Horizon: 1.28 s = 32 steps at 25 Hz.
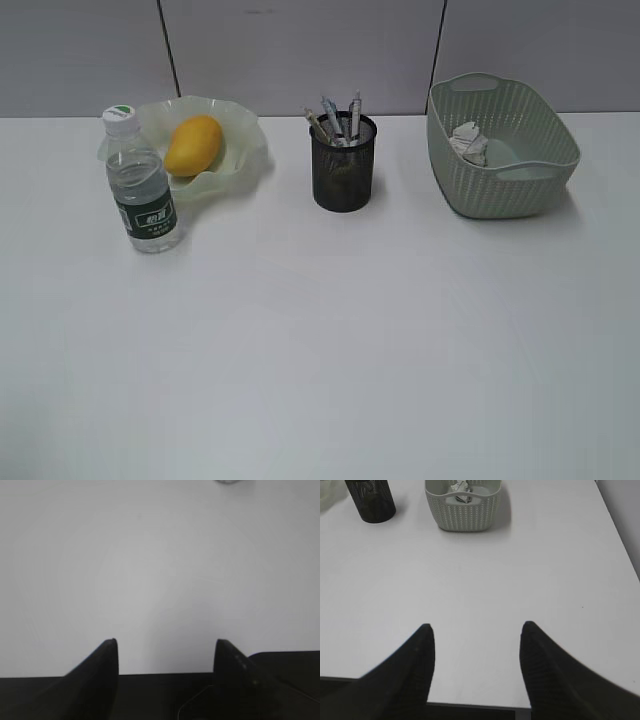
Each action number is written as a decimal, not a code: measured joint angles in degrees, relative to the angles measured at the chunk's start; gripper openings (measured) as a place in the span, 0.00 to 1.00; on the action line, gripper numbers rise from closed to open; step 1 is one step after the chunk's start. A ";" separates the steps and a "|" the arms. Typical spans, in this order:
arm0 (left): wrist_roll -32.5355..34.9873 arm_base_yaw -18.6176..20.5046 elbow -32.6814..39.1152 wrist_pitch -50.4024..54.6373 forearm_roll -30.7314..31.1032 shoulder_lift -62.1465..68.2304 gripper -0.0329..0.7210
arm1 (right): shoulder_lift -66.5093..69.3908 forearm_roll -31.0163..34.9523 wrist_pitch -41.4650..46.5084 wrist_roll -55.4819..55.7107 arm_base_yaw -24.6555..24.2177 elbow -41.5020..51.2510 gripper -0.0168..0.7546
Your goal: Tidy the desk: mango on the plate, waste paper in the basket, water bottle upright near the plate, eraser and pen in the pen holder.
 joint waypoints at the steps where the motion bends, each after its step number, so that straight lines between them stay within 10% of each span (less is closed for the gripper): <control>1: -0.05 0.00 0.95 0.28 0.30 -2.43 0.66 | 0.00 0.00 0.00 0.00 0.00 0.00 0.59; 17: -0.05 0.00 8.26 -2.16 5.91 -30.49 0.66 | 0.00 0.00 0.00 0.00 0.00 0.00 0.59; 32: 0.06 0.39 10.22 -5.77 3.30 -31.00 0.66 | 0.00 0.02 0.00 0.00 0.00 0.00 0.59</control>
